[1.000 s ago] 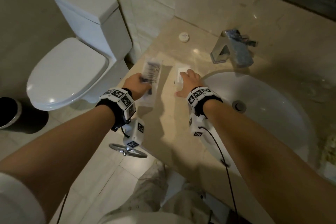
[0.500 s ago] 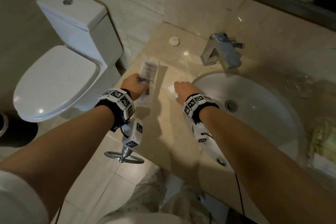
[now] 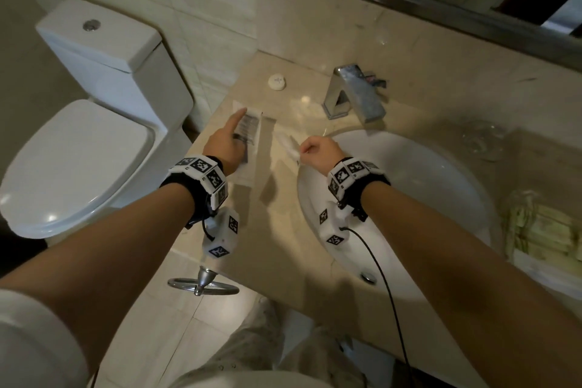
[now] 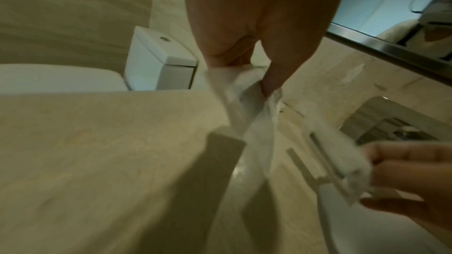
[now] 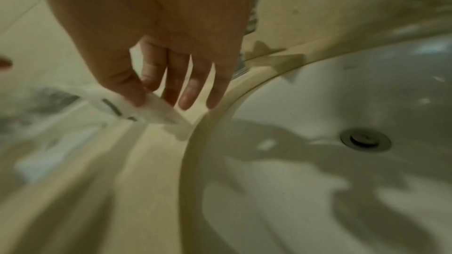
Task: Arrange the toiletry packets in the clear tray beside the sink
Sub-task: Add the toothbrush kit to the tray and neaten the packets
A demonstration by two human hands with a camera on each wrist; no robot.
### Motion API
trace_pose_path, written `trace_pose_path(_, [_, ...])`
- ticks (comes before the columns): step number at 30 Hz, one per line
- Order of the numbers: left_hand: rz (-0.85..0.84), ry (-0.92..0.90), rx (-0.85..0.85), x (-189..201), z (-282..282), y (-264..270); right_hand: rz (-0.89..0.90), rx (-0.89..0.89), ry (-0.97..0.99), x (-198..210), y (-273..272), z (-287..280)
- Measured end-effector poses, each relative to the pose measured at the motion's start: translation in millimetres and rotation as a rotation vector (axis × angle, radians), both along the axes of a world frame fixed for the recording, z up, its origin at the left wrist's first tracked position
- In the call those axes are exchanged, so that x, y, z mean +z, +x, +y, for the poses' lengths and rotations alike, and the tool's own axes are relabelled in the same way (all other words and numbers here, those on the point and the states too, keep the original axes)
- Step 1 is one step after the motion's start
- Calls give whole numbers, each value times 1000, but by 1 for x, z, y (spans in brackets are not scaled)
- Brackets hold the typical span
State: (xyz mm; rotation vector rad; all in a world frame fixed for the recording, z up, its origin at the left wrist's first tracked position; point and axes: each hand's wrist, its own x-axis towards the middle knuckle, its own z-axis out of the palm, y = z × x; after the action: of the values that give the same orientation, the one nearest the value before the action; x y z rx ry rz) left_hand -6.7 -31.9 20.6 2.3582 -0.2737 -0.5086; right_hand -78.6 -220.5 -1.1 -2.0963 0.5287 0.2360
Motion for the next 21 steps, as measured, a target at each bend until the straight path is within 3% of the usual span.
trace_pose_path(5, [-103, 65, -232, 15, -39, 1, 121, -20, 321, 29, -11, -30])
trace_pose_path(10, [-115, 20, -343, 40, -86, -11, 149, 23, 422, 55, -34, -68])
trace_pose_path(15, [-26, -74, -454, 66, -130, -22, 169, 22, 460, 83, -59, -111])
trace_pose_path(21, [-13, -151, -518, 84, -193, -55, 101, -216, 674, 104, -105, -165])
